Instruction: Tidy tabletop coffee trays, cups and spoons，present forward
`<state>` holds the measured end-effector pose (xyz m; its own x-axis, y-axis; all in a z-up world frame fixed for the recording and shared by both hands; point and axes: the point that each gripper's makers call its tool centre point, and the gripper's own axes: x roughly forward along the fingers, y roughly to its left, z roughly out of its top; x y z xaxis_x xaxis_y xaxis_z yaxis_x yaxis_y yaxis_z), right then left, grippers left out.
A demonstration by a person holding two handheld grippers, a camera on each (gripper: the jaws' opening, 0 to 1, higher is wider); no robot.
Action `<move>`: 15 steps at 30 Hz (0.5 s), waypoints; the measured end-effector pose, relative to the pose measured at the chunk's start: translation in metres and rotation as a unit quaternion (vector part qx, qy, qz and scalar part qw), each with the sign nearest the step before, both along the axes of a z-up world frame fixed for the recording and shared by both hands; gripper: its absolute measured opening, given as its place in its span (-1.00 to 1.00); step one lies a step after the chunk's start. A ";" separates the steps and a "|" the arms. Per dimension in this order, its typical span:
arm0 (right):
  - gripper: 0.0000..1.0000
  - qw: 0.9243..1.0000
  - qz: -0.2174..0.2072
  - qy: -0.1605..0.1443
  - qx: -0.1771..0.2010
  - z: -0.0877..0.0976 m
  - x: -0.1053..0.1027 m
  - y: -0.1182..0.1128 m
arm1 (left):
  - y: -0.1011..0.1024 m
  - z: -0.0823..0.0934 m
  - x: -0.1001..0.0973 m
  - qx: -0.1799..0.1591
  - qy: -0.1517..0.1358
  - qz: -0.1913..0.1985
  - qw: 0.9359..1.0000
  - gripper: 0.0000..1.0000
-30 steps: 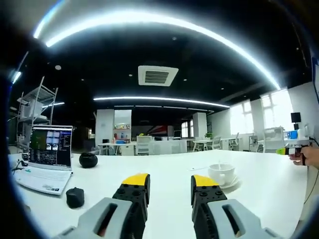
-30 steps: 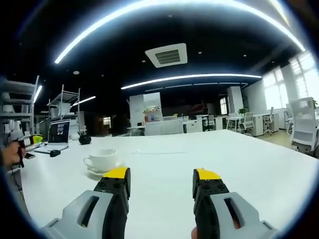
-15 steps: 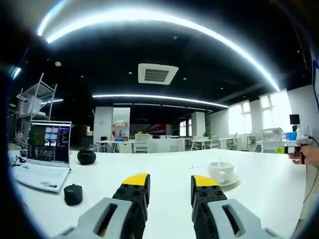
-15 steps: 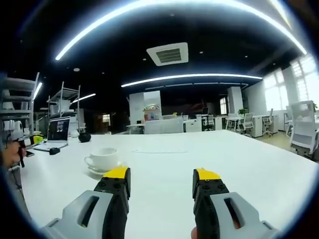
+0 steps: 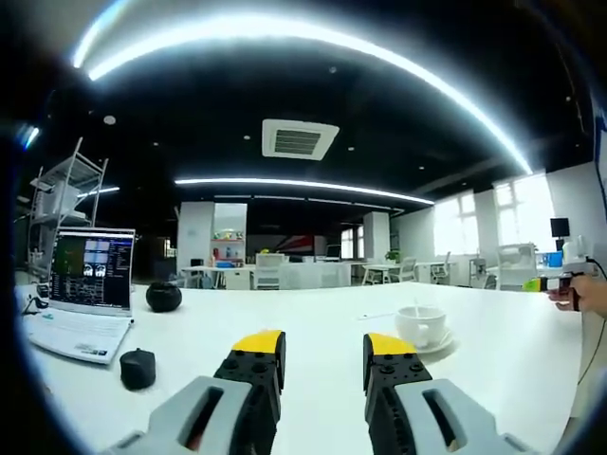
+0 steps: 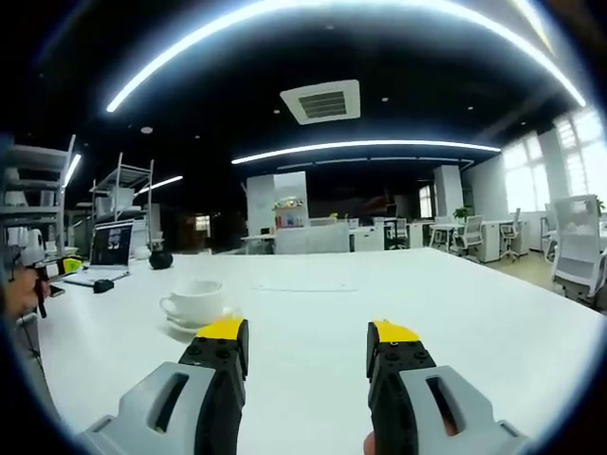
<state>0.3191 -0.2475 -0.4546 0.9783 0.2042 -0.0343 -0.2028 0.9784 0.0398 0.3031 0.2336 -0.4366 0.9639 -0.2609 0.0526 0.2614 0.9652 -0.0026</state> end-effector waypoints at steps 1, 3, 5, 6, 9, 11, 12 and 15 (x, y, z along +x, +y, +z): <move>0.01 1.000 0.000 0.000 0.000 0.000 0.000 0.000 | 0.000 0.000 0.000 0.000 0.000 0.000 1.000 -0.32; 0.01 1.000 0.001 0.001 0.001 -0.002 0.000 0.001 | -0.001 -0.001 0.000 0.000 0.001 -0.001 1.000 -0.32; 0.01 1.000 0.002 0.002 0.001 -0.003 0.000 0.001 | -0.002 -0.001 0.001 0.001 0.002 -0.001 1.000 -0.32; 0.01 1.000 0.001 0.002 0.001 -0.003 0.000 0.000 | -0.002 -0.001 0.001 0.000 0.001 -0.001 1.000 -0.32; 0.01 1.000 0.001 0.002 0.002 -0.004 -0.001 0.000 | -0.002 -0.001 0.001 -0.001 0.001 -0.001 1.000 -0.32; 0.01 1.000 0.002 0.003 0.002 -0.005 -0.001 0.000 | -0.002 -0.001 0.002 -0.001 0.000 -0.002 1.000 -0.32; 0.01 1.000 0.002 0.003 0.002 -0.005 -0.001 0.000 | -0.003 -0.001 0.002 -0.001 0.000 -0.002 1.000 -0.32; 0.01 1.000 0.003 0.004 0.002 -0.006 -0.001 0.000 | -0.001 -0.002 0.003 -0.002 0.000 -0.002 1.000 -0.32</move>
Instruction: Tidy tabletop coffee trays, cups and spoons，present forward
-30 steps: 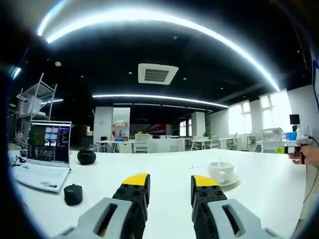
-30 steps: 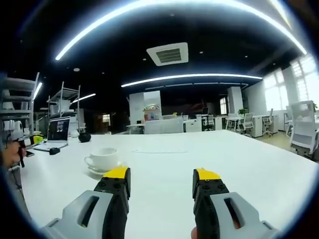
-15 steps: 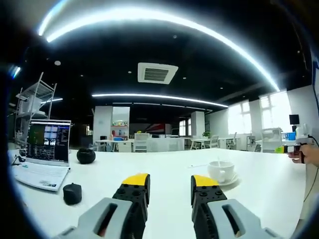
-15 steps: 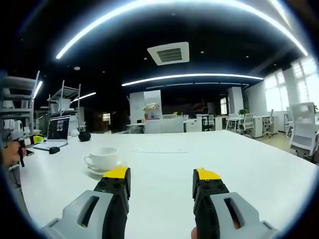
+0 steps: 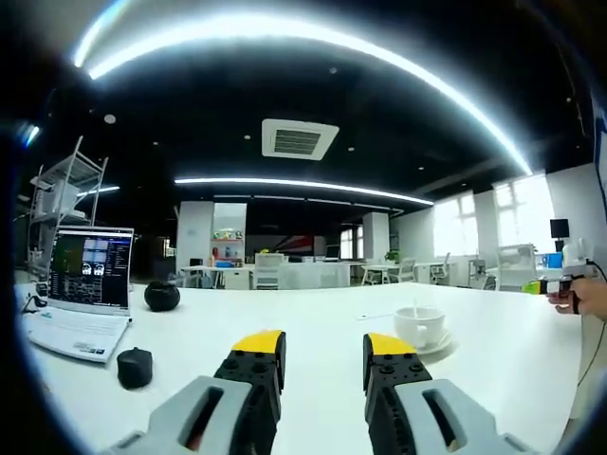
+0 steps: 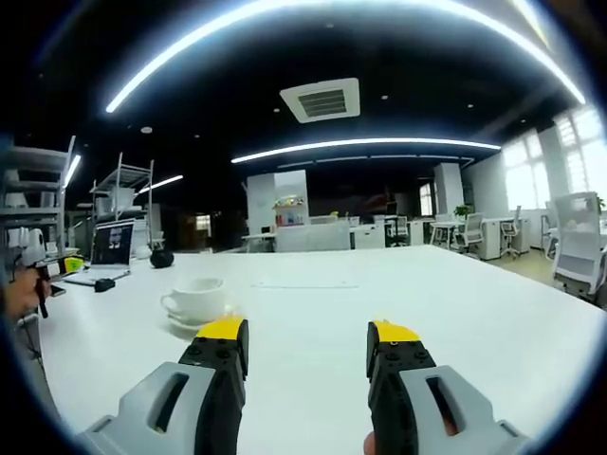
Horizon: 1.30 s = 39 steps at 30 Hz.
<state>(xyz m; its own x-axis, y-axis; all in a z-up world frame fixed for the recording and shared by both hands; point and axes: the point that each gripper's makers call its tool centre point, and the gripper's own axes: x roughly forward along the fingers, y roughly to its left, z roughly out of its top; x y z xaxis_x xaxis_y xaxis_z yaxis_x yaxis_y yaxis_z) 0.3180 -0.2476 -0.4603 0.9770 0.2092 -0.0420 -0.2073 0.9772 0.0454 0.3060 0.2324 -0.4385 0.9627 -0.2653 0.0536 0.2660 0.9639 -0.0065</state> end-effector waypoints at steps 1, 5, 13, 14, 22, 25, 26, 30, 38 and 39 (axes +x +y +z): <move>0.01 1.000 0.000 0.000 0.000 0.000 0.000 0.000 | 0.000 0.000 0.000 0.000 0.000 0.000 1.000 -0.32; 0.01 1.000 0.002 0.000 -0.002 0.000 0.000 0.001 | 0.001 0.001 -0.001 -0.002 -0.002 0.002 1.000 -0.32; 0.01 1.000 0.006 0.001 -0.001 -0.001 0.001 0.001 | 0.000 0.003 -0.002 -0.004 -0.003 0.002 1.000 -0.32; 0.01 1.000 0.006 0.000 -0.001 -0.001 0.002 0.001 | 0.000 0.002 -0.003 -0.004 -0.003 0.001 1.000 -0.32; 0.01 1.000 0.009 0.000 0.002 -0.002 0.002 0.002 | 0.002 0.000 -0.003 -0.006 -0.003 0.003 1.000 -0.32; 0.01 1.000 0.009 -0.001 0.002 -0.002 0.002 0.003 | 0.003 0.000 -0.002 -0.007 -0.003 0.003 1.000 -0.32; 0.01 1.000 0.009 -0.001 0.003 -0.001 0.002 0.003 | 0.002 0.000 -0.002 -0.006 -0.003 0.001 1.000 -0.32; 0.01 1.000 0.007 -0.008 0.007 0.004 0.000 0.003 | -0.001 0.005 -0.003 -0.005 -0.008 -0.002 1.000 -0.32; 0.01 1.000 -0.001 -0.010 0.006 0.005 -0.007 0.000 | -0.003 0.006 0.000 -0.008 -0.011 -0.007 1.000 -0.32; 0.01 1.000 -0.002 -0.010 0.006 0.005 -0.007 0.000 | -0.003 0.005 0.001 -0.009 -0.011 -0.008 1.000 -0.32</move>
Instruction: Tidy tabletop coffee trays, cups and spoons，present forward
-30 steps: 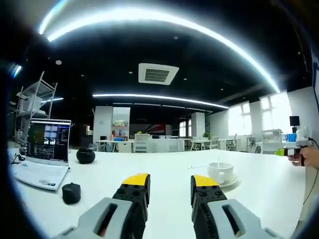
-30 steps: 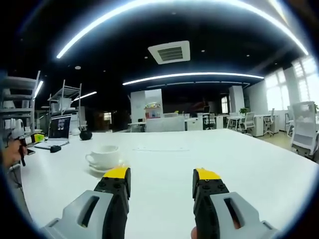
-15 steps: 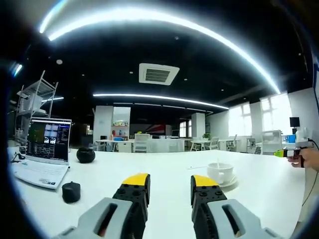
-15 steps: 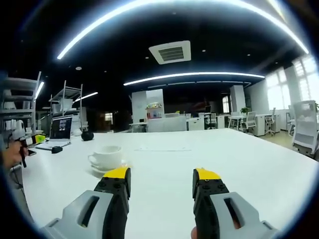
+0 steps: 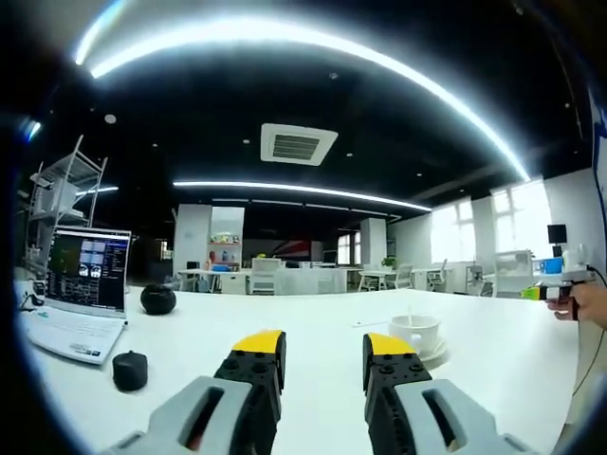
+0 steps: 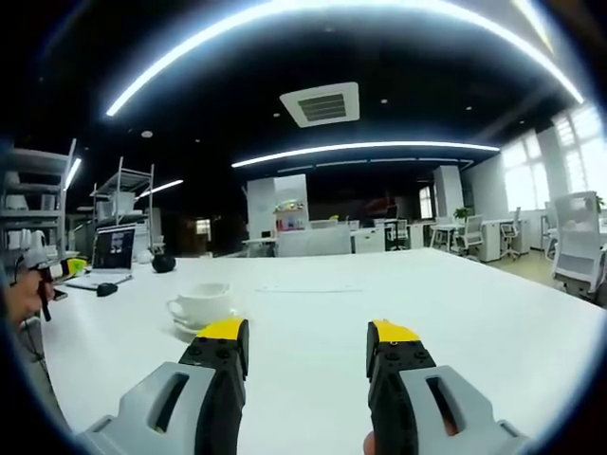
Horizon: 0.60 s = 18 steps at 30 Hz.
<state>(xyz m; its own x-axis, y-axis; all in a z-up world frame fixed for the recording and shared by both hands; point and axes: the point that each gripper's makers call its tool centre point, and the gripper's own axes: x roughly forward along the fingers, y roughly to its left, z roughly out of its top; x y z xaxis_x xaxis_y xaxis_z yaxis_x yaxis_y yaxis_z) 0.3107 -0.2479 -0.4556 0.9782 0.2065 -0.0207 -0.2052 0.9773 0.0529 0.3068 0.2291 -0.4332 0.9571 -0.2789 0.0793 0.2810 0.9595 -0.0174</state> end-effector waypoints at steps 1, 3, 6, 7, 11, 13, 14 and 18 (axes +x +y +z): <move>0.01 1.000 -0.001 0.000 0.001 0.000 0.000 0.000 | 0.000 -0.001 0.001 -0.001 0.001 -0.001 1.000 -0.32; 0.01 1.000 -0.002 -0.001 0.003 -0.001 -0.001 -0.001 | 0.001 -0.003 0.002 0.000 0.003 -0.001 1.000 -0.32; 0.01 1.000 0.000 0.000 0.002 -0.003 -0.001 0.000 | 0.002 -0.004 0.002 0.000 0.003 -0.001 1.000 -0.32; 0.01 1.000 0.000 0.000 0.003 -0.003 -0.002 0.000 | 0.002 -0.004 0.002 -0.001 0.004 -0.001 1.000 -0.32; 0.01 1.000 0.003 0.005 0.004 -0.008 -0.001 -0.002 | 0.000 -0.008 0.003 -0.001 0.008 -0.002 1.000 -0.32; 0.02 1.000 0.005 0.007 0.002 -0.008 -0.001 -0.001 | -0.002 -0.010 0.003 -0.001 0.010 -0.003 1.000 -0.32; 0.02 1.000 0.006 0.006 0.001 -0.007 -0.001 -0.001 | -0.002 -0.012 0.003 -0.002 0.012 -0.004 1.000 -0.32; 0.01 0.999 0.039 0.022 0.009 -0.004 0.008 0.009 | -0.007 -0.013 0.011 -0.016 0.027 -0.017 0.999 -0.32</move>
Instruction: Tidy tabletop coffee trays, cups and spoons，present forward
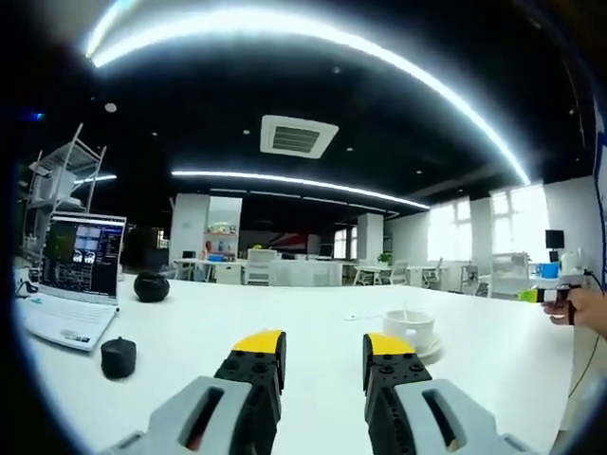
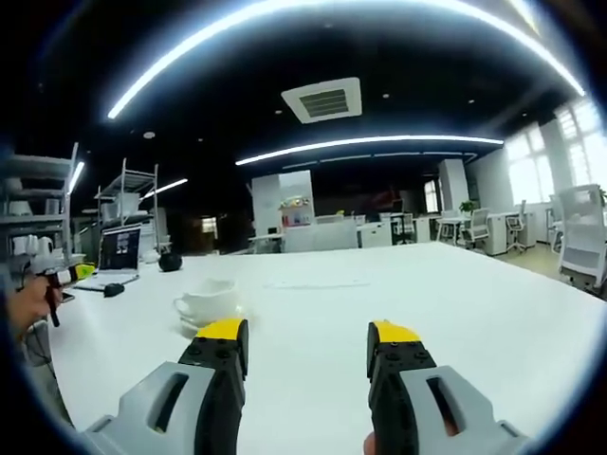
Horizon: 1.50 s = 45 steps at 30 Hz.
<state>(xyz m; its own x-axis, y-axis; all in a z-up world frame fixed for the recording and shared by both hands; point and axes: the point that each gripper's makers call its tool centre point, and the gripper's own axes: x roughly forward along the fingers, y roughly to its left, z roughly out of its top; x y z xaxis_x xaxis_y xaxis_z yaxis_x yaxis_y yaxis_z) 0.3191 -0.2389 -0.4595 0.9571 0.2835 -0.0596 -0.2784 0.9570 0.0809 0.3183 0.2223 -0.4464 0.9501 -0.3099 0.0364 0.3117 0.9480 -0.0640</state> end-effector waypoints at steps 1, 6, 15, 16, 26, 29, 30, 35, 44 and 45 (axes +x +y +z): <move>0.01 1.000 0.003 0.003 0.000 0.001 0.005 0.001 | -0.004 0.000 0.003 -0.008 0.007 -0.010 1.000 -0.32; 0.00 0.999 0.033 0.016 0.002 0.003 0.025 0.016 | -0.015 -0.007 0.025 -0.039 0.046 -0.036 0.998 -0.32; 0.00 0.998 0.061 0.019 -0.003 0.005 0.045 0.037 | -0.029 -0.009 0.047 -0.064 0.065 -0.049 0.995 -0.31; 0.00 0.998 0.062 0.018 -0.003 0.006 0.045 0.038 | -0.029 -0.008 0.047 -0.062 0.063 -0.048 0.995 -0.31; 0.00 0.999 0.043 0.005 -0.008 0.009 0.038 0.020 | -0.016 -0.008 0.037 -0.042 0.050 -0.026 0.998 -0.31; 0.00 0.999 0.042 0.002 -0.009 0.010 0.038 0.017 | -0.018 -0.008 0.035 -0.045 0.049 -0.026 0.997 -0.31; 0.01 0.999 0.042 0.001 -0.009 0.011 0.037 0.018 | -0.018 -0.008 0.035 -0.045 0.048 -0.026 0.998 -0.31; 0.00 0.999 0.045 0.002 -0.013 0.009 0.037 0.016 | -0.018 -0.009 0.034 -0.047 0.048 -0.026 0.997 -0.31; 0.00 0.999 0.041 0.005 -0.009 0.005 0.036 0.014 | -0.014 -0.007 0.031 -0.044 0.048 -0.023 0.998 -0.32; 0.00 0.999 0.041 0.005 -0.009 0.006 0.036 0.014 | -0.014 -0.007 0.031 -0.045 0.048 -0.022 0.998 -0.32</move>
